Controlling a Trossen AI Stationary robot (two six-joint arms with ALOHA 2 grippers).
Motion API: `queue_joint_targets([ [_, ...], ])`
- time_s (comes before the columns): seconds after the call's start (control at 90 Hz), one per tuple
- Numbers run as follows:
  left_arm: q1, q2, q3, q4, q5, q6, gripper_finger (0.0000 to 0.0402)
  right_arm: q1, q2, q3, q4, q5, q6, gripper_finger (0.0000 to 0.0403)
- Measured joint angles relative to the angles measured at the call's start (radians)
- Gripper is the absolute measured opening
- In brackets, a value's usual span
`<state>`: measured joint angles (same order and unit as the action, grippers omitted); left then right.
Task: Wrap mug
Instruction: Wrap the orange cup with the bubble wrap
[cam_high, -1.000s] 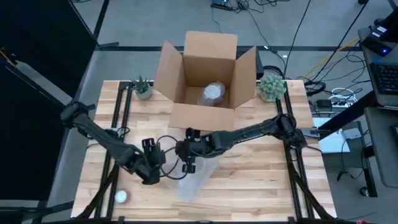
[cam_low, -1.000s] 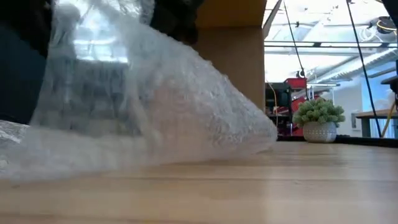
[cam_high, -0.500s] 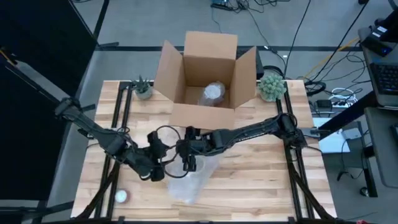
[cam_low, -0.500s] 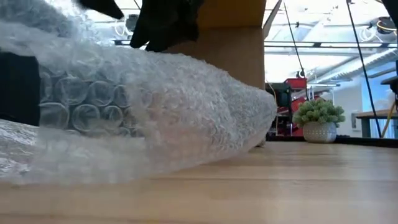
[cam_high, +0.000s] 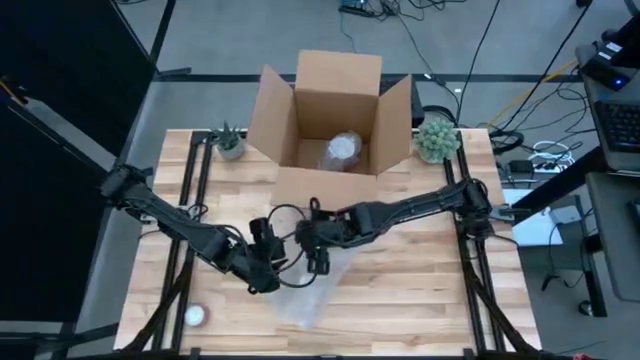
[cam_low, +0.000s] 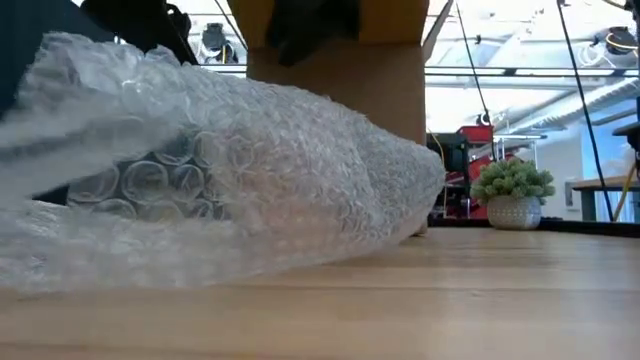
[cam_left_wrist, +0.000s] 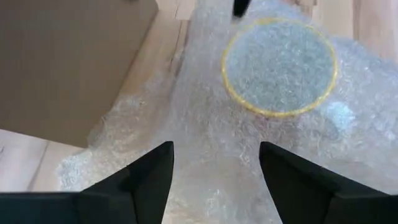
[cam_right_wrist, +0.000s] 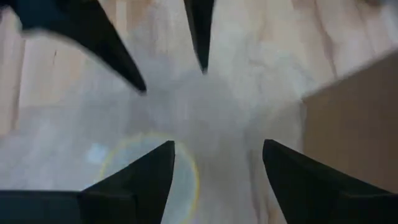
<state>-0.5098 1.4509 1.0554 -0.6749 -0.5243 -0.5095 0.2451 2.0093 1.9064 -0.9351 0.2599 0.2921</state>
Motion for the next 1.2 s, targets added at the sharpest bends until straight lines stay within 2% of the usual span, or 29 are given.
queue_joint_targets([
  [0.244, 0.0, 0.0, 0.0, 0.0, 0.0, 0.003, 0.0226, 0.012, 0.051, -0.066, -0.005, 0.0, 0.082, 0.0228],
  [0.611, 0.0, 0.0, 0.0, 0.004, 0.001, 0.002, 0.0226, -0.005, 0.052, -0.243, 0.172, 0.01, 0.144, 0.0228],
  [0.844, -0.002, -0.001, 0.0, -0.002, 0.001, -0.009, 0.0226, -0.004, 0.052, -0.267, 0.208, 0.008, 0.164, 0.0228],
  [0.956, -0.029, -0.032, 0.0, -0.09, -0.004, -0.089, 0.0226, -0.004, 0.052, -0.267, 0.214, 0.009, 0.162, 0.0228],
  [1.1, -0.081, -0.077, -0.002, -0.256, -0.059, -0.232, 0.0226, -0.004, 0.052, -0.267, 0.222, 0.009, 0.153, 0.0228],
  [1.2, -0.099, -0.084, -0.052, -0.226, -0.063, -0.243, 0.0226, -0.004, 0.053, -0.267, 0.233, 0.009, 0.141, 0.0228],
])
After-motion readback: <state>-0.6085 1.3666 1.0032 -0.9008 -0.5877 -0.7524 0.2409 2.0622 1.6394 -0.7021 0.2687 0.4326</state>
